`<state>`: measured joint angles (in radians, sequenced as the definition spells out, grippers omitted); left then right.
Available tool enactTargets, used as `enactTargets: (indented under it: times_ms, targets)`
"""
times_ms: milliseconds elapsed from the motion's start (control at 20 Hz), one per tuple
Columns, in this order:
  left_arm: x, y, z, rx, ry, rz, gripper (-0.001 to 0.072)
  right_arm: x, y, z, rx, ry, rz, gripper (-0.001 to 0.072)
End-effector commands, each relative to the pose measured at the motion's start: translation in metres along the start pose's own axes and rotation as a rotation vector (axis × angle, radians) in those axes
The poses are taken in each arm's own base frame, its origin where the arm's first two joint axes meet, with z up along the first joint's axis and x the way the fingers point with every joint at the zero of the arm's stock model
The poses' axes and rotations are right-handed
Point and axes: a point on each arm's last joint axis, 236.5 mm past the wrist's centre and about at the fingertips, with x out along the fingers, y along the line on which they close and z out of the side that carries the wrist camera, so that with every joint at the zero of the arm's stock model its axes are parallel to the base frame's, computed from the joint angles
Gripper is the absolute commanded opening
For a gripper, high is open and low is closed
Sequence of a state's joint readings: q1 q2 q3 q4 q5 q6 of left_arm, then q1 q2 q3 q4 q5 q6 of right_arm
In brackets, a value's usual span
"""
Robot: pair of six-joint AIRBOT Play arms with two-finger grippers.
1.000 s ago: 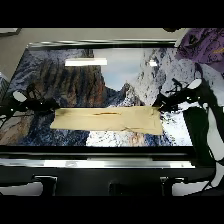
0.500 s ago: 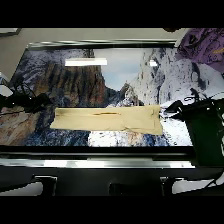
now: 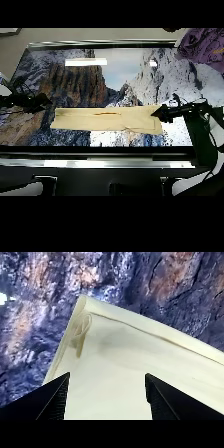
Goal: Fold the clothes and pants, and hang the long-sleeved shirts on hangers.
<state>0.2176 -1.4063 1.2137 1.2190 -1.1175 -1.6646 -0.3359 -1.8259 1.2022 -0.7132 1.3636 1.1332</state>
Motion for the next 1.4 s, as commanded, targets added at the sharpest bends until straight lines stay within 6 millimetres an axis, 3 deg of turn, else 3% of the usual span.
enactTargets:
  times_ms: [0, 50, 100, 150, 300, 450, 800, 1000, 1150, 1350]
  targets:
    - [0.000, -0.011, -0.001, -0.022, 0.004, -0.043, 0.0537, 0.015, 0.020, -0.004, -0.030, 0.023, 0.020, 0.0094]
    - [0.000, -0.019, -0.002, -0.028, 0.008, -0.067, 0.0479, 0.008, 0.027, 0.000, -0.040, -0.008, 0.013, 0.0027]
    - [0.001, -0.029, -0.005, -0.029, 0.015, -0.093, 0.0276, -0.003, 0.032, 0.004, -0.036, -0.043, -0.012, 0.0026]
    - [0.002, -0.040, -0.008, -0.020, 0.023, -0.119, 0.0009, -0.016, 0.037, 0.006, -0.035, -0.070, -0.054, 0.0025]
    - [0.014, -0.089, -0.020, 0.031, 0.028, -0.197, 0.0017, -0.063, 0.056, 0.005, -0.022, -0.163, -0.188, 0.0025]
    - [0.042, -0.144, -0.055, 0.064, 0.106, -0.275, 0.0017, -0.106, 0.072, -0.004, -0.014, -0.208, -0.303, 0.0025]
    - [0.120, -0.282, -0.181, 0.114, 0.318, -0.447, 0.0016, -0.183, 0.098, -0.014, -0.026, -0.286, -0.496, 0.0025]
    - [0.140, -0.361, -0.241, 0.216, 0.398, -0.534, 0.0016, -0.217, 0.112, -0.018, -0.024, -0.343, -0.566, 0.0025]
    - [0.153, -0.401, -0.269, 0.215, 0.439, -0.566, 0.0016, -0.234, 0.121, -0.020, -0.025, -0.377, -0.593, 0.0025]
    - [0.167, -0.444, -0.300, 0.189, 0.490, -0.623, 0.0016, -0.241, 0.129, -0.026, -0.015, -0.384, -0.593, 0.0025]
